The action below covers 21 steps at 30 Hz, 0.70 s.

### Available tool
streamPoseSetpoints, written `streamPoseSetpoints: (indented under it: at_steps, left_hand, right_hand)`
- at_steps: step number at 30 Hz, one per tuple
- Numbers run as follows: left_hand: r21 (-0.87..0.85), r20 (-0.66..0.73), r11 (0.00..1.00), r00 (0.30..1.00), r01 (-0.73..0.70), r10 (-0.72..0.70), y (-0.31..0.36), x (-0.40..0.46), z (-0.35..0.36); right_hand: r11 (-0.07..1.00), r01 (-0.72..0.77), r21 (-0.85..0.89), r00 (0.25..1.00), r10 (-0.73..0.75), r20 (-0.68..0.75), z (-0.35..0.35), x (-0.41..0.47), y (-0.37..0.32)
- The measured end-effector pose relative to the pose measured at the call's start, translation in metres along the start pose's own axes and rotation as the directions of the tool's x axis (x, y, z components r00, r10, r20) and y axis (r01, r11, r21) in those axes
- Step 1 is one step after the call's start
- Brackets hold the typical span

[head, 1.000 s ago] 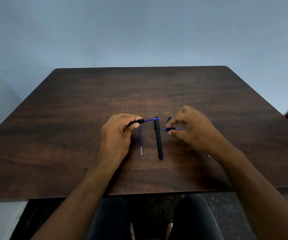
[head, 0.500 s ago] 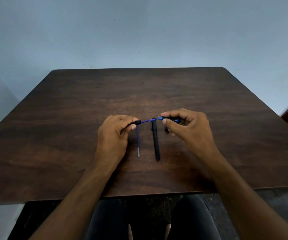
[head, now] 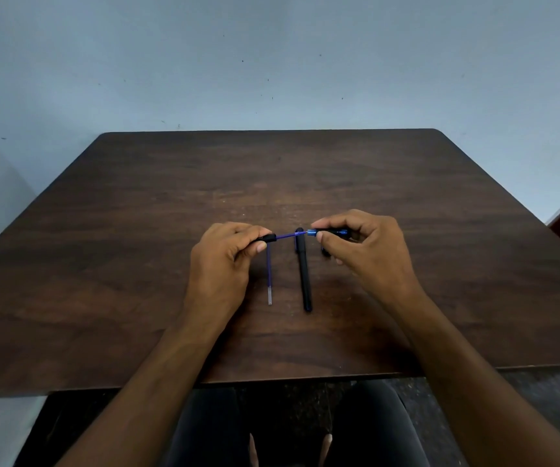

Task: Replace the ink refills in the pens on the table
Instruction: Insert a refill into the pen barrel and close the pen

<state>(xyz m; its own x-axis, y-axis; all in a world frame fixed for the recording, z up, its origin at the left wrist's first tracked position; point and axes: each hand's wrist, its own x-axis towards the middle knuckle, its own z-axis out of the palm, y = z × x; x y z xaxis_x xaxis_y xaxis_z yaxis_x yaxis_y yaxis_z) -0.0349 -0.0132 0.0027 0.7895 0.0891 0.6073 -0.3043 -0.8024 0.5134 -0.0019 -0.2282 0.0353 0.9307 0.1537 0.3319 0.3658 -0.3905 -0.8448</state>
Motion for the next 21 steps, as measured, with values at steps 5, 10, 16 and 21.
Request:
streamPoseSetpoints:
  at_steps: [5, 10, 16, 21]
  left_hand:
    - [-0.010, 0.020, 1.000, 1.000, 0.007, -0.007, 0.002, 0.000, -0.001]
    - [0.005, 0.021, 1.000, 1.000, 0.019, -0.019, 0.002, 0.001, -0.001]
    - [0.005, 0.022, 1.000, 1.000, 0.019, -0.019, 0.001, 0.001, 0.000]
    - [0.013, 0.030, 0.997, 0.997, -0.072, 0.071, 0.001, 0.000, 0.002]
  right_hand:
    - [1.000, 0.000, -0.024, 1.000, 0.000, 0.032, 0.006, 0.001, 0.001]
    - [0.999, 0.010, -0.041, 0.999, -0.008, 0.049, 0.010, 0.002, -0.002]
    - [0.989, 0.113, -0.094, 0.992, -0.107, 0.064, 0.006, 0.004, -0.007]
    - [0.986, 0.140, -0.093, 0.987, -0.131, 0.097, 0.013, 0.004, -0.008]
